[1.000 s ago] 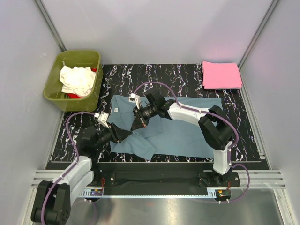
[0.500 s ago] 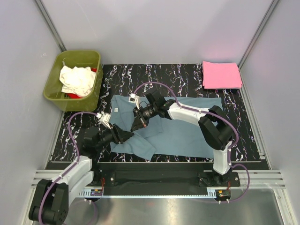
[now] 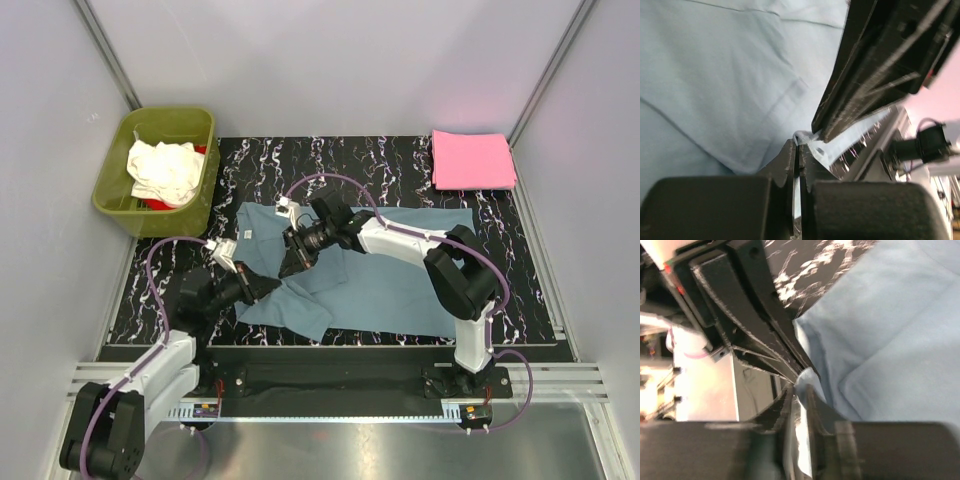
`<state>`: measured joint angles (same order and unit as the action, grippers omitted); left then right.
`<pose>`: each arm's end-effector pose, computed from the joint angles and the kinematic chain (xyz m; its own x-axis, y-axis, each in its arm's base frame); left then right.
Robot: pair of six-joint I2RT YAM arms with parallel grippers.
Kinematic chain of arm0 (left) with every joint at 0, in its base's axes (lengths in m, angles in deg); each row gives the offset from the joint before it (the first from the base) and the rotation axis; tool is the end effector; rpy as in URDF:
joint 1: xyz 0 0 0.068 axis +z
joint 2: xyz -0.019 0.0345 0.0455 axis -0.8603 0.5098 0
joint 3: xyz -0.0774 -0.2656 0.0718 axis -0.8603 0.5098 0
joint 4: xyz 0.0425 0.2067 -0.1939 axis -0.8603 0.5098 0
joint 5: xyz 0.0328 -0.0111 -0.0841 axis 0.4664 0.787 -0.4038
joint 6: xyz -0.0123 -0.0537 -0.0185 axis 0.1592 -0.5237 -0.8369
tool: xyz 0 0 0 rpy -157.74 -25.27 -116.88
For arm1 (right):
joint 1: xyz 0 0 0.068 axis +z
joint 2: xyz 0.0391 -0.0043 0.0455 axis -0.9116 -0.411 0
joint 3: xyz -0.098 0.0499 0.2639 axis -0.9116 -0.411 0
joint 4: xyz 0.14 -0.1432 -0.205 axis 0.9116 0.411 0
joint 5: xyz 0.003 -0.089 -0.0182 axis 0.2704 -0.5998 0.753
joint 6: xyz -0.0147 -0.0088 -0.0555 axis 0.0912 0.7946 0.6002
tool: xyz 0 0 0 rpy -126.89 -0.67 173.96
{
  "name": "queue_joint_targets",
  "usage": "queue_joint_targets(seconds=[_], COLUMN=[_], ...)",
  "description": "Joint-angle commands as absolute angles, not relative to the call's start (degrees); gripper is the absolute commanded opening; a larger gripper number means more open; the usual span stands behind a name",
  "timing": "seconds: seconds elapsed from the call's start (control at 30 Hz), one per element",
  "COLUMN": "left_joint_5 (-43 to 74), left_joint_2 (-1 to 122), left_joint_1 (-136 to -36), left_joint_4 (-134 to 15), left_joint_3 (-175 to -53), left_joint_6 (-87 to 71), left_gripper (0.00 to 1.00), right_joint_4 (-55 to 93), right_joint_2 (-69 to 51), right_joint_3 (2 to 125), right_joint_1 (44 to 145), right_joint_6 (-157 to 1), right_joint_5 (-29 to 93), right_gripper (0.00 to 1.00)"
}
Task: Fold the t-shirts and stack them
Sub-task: Fold the tshirt
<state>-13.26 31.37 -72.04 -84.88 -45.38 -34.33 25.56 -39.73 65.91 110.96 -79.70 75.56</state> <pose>0.1630 -0.0624 0.1468 -0.6562 -0.3563 -0.6651 0.4307 0.5469 -0.7179 0.2994 0.3480 0.2053 -0.5807 -0.4534 -0.6762 -0.7837 0.0865 0.6151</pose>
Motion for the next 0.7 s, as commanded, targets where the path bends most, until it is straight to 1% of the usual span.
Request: queue_joint_targets(seconds=[0.0, 0.03, 0.1, 0.13, 0.17, 0.2, 0.23, 0.33, 0.37, 0.43, 0.47, 0.5, 0.53, 0.6, 0.67], left_joint_5=[-6.4, -5.6, -2.8, -2.0, -0.6, 0.3, 1.3, 3.7, 4.6, 5.2, 6.8, 7.6, 8.6, 10.7, 11.2], left_joint_2=[31.8, 31.7, 30.7, 30.3, 29.8, 29.0, 28.9, 29.0, 29.0, 29.2, 29.4, 30.3, 30.9, 33.1, 35.3], left_joint_1=[-72.0, -72.0, -72.0, -72.1, -72.1, -72.1, -72.1, -72.1, -72.0, -72.0, -72.0, -72.0, -72.0, -72.0, -72.0], left_joint_4=[-82.1, -81.5, -78.4, -77.2, -76.2, -73.6, -72.6, -71.2, -71.3, -71.7, -71.3, -69.9, -69.5, -70.4, -72.5], left_joint_3=[-49.8, -51.1, -52.8, -54.5, -55.3, -56.2, -57.7, -59.3, -60.2, -60.9, -62.2, -63.1, -64.6, -65.9, -67.0], left_joint_6=[-36.9, -37.7, -39.9, -40.2, -40.4, -40.7, -40.7, -41.7, -41.9, -42.9, -43.0, -42.9, -42.9, -43.3, -43.8], left_gripper=[0.0, 0.0, 0.0, 0.0, 0.0, 0.0, 0.0, 0.0, 0.0, 0.0, 0.0, 0.0, 0.0, 0.0, 0.0], right_joint_4=[27.8, 29.4, 36.8, 40.2, 46.6, 49.2, 54.2, 60.4, 64.9, 68.9, 75.0, 78.0, 84.3, 89.3, 91.3], right_joint_2=[-38.6, -37.7, -36.6, -35.3, -34.5, -33.8, -31.7, -25.5, -23.7, -18.5, -17.2, -15.1, -14.3, -11.7, -9.4], right_joint_3=[70.8, 71.4, 73.7, 74.1, 74.3, 73.7, 72.9, 67.7, 66.4, 62.9, 62.2, 61.3, 60.7, 57.4, 54.3], right_joint_1=[110.7, 110.6, 109.9, 109.3, 107.9, 107.0, 106.3, 103.8, 103.4, 102.8, 102.5, 102.1, 101.3, 99.2, 94.3], right_joint_6=[-86.6, -88.6, -95.4, -98.4, -101.6, -106.5, -109.6, -121.1, -123.4, -131.7, -134.9, -140.5, -143.5, -151.2, -152.4], right_joint_5=[66.1, 57.5, 48.4, 39.7, 37.3, 36.2, 31.6, 24.7, 18.9, 13.2, 8.2, 5.9, 2.2, 0.6, 1.7], right_gripper=[0.25, 0.36, 0.4, 0.42, 0.45, 0.46, 0.47, 0.49, 0.51, 0.54, 0.55, 0.55, 0.55, 0.54, 0.55])
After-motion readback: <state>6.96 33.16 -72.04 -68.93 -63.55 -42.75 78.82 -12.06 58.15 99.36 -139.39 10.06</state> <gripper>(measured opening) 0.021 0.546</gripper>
